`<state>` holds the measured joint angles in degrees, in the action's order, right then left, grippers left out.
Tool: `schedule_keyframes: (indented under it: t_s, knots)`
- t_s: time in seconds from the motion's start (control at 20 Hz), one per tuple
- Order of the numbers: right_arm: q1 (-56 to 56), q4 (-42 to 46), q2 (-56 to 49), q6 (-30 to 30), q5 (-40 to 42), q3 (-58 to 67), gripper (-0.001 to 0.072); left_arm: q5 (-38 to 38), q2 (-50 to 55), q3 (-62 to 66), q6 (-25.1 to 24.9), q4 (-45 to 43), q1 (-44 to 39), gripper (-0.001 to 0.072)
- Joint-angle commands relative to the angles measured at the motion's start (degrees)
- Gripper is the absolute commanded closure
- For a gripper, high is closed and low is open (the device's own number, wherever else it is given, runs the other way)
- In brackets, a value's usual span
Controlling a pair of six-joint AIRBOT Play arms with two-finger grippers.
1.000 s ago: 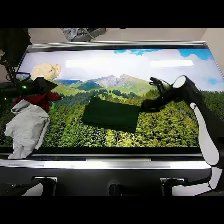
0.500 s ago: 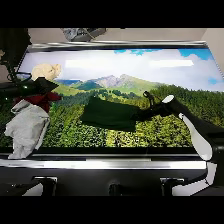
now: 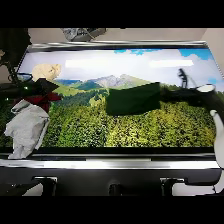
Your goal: Fold the shirts.
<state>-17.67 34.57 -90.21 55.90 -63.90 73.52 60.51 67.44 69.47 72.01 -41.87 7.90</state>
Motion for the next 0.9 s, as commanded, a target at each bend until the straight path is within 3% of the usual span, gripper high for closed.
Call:
schedule_keyframes:
  t_s: [0.0,0.25,0.4,0.6,0.85]
  knots:
    - [-14.5,1.0,2.3,0.7,-5.0,1.8,0.0663,0.1,0.0,-1.1,0.0,0.0,0.0,0.0678]
    - [-35.3,8.2,4.3,2.5,-10.9,1.7,0.0662,0.2,0.0,-1.3,0.0,0.0,-0.1,0.0678]
    - [-43.5,19.7,4.3,6.2,-14.7,0.7,0.0662,0.1,0.0,-1.3,0.0,0.0,-0.1,0.0678]
    - [-46.2,35.3,6.1,11.8,-18.0,-4.7,0.0662,0.1,0.0,-1.3,0.0,0.1,-0.1,0.0678]
    - [-46.1,38.3,15.4,20.5,-11.3,-20.8,0.0661,0.2,0.0,-1.3,0.0,0.0,-0.1,0.0677]
